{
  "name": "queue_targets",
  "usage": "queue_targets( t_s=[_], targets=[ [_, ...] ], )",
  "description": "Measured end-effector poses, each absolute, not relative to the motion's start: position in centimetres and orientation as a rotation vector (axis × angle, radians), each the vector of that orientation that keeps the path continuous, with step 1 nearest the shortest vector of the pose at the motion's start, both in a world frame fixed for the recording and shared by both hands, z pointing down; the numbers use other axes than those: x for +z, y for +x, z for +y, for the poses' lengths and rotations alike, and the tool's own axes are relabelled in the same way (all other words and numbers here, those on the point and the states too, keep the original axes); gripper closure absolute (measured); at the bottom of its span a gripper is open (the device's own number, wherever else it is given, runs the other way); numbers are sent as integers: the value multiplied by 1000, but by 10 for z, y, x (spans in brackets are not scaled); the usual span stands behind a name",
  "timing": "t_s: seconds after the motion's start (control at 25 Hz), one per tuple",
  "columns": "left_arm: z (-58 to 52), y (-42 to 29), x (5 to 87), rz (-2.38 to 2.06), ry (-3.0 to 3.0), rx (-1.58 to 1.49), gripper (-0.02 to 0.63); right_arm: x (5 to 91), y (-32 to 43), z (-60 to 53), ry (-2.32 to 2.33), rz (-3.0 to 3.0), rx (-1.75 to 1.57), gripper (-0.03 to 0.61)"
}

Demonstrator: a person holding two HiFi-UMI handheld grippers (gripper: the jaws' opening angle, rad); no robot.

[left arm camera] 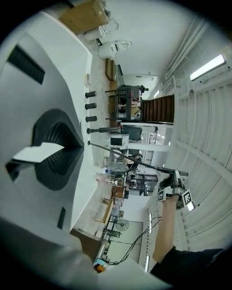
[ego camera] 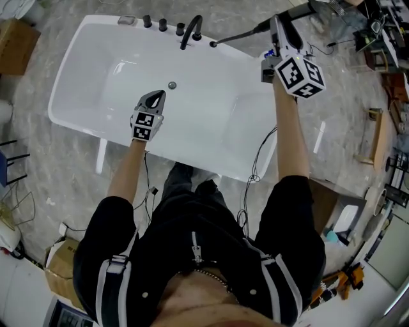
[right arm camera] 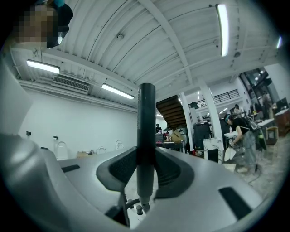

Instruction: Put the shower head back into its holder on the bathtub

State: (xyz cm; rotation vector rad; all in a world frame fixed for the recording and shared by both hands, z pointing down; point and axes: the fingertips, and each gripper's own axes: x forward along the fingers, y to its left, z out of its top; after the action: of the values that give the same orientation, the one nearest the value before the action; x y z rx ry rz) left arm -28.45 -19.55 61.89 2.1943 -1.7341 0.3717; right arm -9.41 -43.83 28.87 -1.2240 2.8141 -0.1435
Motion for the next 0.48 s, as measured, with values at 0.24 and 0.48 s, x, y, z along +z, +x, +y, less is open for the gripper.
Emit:
queue_targets(
  t_s=[0.24,0.48],
  targets=[
    [-199,-289,621,-1743,2179,359,591,311,-105,-455,-1239,2839,-172,453],
    [-201,-291,629,-1742,2167,359,591,332,-115,-467,-1249,2863,-179,453]
  ],
)
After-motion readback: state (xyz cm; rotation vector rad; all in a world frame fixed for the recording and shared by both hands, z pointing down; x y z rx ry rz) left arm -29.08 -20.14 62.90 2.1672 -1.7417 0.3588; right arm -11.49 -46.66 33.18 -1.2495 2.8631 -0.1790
